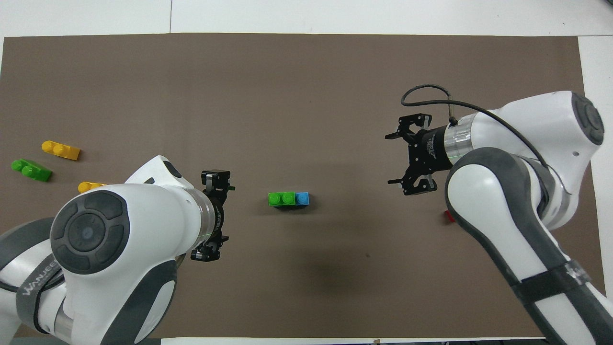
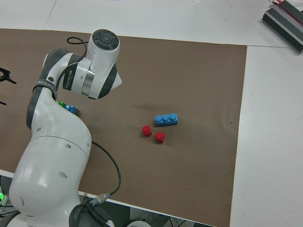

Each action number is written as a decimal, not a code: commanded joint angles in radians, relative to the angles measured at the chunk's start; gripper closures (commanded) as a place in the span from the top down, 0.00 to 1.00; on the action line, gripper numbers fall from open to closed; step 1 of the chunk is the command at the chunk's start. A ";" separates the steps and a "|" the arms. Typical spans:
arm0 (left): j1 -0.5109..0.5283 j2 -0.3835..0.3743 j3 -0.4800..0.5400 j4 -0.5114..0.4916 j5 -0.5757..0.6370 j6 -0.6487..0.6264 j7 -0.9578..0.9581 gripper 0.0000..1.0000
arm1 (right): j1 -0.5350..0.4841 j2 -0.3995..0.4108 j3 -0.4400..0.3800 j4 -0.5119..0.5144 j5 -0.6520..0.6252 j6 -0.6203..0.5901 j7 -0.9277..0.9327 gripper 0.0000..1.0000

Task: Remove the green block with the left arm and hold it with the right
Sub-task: 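Move the left gripper and the right gripper toward the joined green-blue bricks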

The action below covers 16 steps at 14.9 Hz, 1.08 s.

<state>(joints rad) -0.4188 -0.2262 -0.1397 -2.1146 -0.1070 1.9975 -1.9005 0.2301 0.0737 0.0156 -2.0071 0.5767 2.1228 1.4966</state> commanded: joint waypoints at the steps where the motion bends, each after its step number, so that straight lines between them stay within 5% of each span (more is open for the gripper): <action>1: -0.064 0.030 0.015 -0.027 -0.013 0.061 -0.066 1.00 | 0.057 0.015 -0.002 -0.041 0.046 0.055 0.013 1.00; 16: -0.130 0.304 0.017 0.018 0.104 0.287 -0.439 1.00 | 0.281 0.162 0.001 -0.101 0.233 0.344 0.005 1.00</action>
<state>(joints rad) -0.5353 0.0551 -0.1369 -2.1197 -0.0282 2.2676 -2.3019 0.4856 0.2212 0.0174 -2.1057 0.7745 2.4221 1.5025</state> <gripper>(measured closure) 0.000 0.000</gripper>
